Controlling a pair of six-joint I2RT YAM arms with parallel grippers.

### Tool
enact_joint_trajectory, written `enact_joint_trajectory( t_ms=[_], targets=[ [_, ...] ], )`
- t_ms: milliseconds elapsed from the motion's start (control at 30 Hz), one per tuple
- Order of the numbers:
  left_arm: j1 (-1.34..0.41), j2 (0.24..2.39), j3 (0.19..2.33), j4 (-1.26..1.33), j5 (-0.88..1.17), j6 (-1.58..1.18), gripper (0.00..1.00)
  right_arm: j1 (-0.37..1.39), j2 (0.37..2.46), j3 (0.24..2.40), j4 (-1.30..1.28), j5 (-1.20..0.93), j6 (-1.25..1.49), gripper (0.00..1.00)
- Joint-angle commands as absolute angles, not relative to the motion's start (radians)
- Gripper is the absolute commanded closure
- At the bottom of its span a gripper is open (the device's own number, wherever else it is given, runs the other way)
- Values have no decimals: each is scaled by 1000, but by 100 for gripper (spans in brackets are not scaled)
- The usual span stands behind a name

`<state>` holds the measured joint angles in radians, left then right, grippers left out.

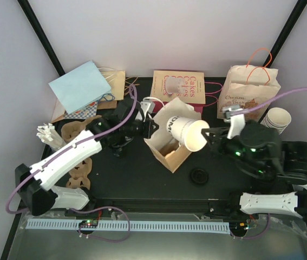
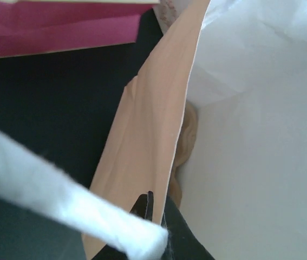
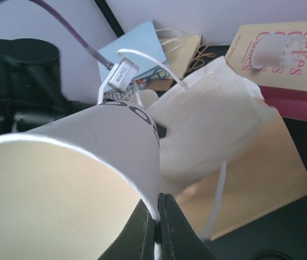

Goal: Pack the takeout coffee

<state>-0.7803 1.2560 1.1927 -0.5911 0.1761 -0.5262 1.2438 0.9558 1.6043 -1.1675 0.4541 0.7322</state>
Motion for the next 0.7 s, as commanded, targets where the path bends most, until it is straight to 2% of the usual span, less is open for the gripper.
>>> enact_joint_trajectory(
  t_ms=[0, 167, 500, 633, 667],
  targets=[
    [-692, 1357, 1319, -612, 241, -500, 98, 1241, 908, 1661, -1308, 464, 748, 98],
    [-615, 1491, 1439, -651, 295, -472, 98, 1241, 903, 1605, -1383, 315, 744, 98],
    [-515, 1749, 1719, -769, 400, -442, 98, 1239, 869, 1219, -1246, 164, 744, 98],
    [-508, 1752, 1729, -754, 423, -440, 86, 1212, 912, 1055, -1104, 98, 715, 98],
    [-508, 1744, 1728, -751, 424, -438, 77, 1198, 928, 1029, -1068, 74, 703, 98]
  ],
)
